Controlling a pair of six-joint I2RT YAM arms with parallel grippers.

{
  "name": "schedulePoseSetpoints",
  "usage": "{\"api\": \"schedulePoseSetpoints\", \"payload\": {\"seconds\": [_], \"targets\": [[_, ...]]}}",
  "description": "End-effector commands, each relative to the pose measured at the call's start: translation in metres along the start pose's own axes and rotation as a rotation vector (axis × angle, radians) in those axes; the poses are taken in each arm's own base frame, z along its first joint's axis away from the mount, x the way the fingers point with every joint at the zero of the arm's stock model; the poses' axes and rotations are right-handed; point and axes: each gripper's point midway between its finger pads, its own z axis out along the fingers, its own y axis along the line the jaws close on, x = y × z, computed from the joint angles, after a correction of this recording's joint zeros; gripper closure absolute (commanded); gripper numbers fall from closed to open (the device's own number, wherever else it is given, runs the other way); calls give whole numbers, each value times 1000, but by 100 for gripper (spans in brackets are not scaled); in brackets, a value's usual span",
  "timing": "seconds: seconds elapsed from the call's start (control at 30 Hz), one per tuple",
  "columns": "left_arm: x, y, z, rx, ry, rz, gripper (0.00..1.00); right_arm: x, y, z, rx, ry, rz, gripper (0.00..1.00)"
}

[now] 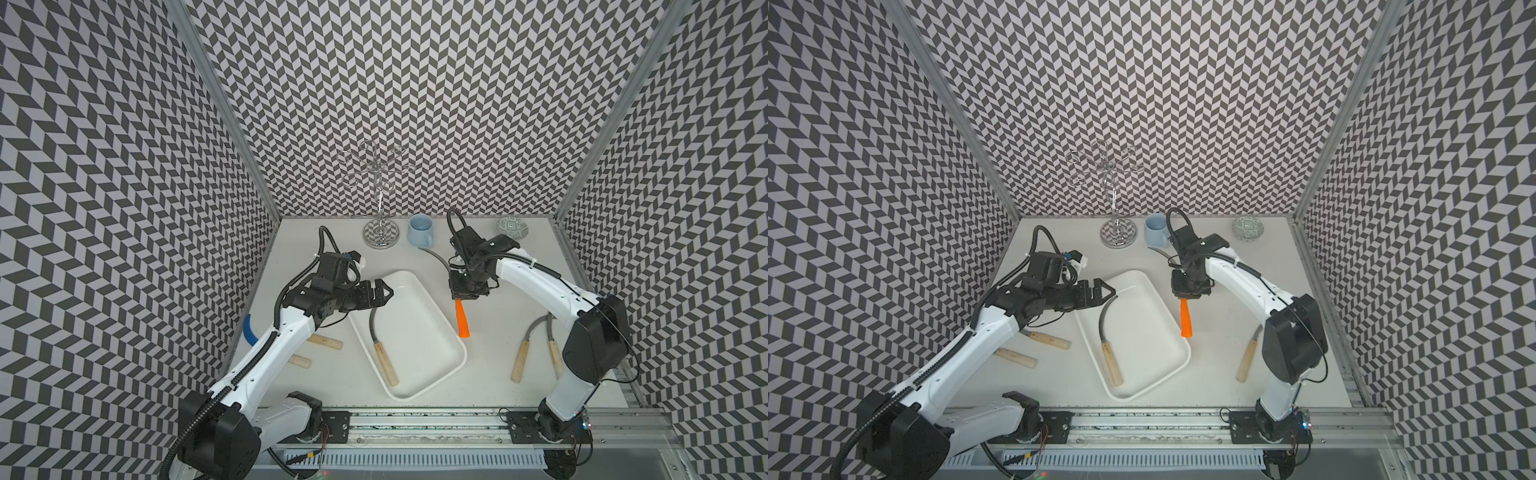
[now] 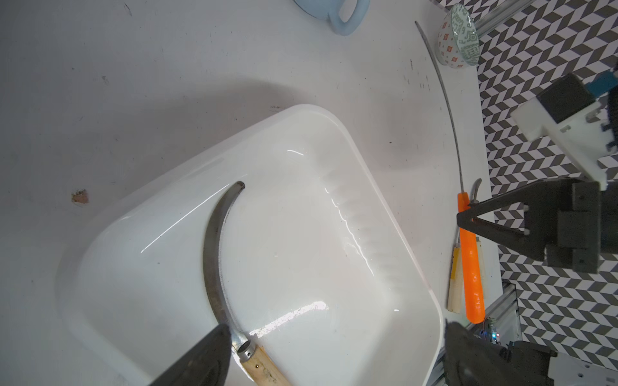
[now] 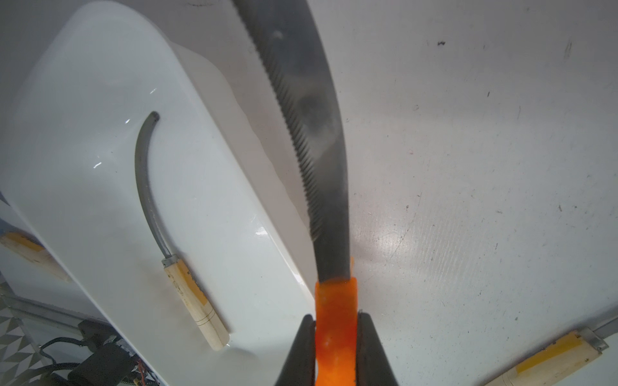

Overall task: Put small sickles into storage boxes
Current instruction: Place the sickle in the storage box.

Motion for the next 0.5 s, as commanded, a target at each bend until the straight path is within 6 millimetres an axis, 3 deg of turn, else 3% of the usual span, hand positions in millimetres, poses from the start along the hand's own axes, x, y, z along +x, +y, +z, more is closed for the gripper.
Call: {"api": "schedulePoseSetpoints", "payload": {"seconds": [0.0, 0.47], "targets": [[-8, -3, 0, 11, -22, 5, 1, -5, 9, -7, 9, -26, -39, 85], [-28, 4, -8, 5, -67, -92, 0, 8, 49, -3, 2, -25, -157, 85]]}}
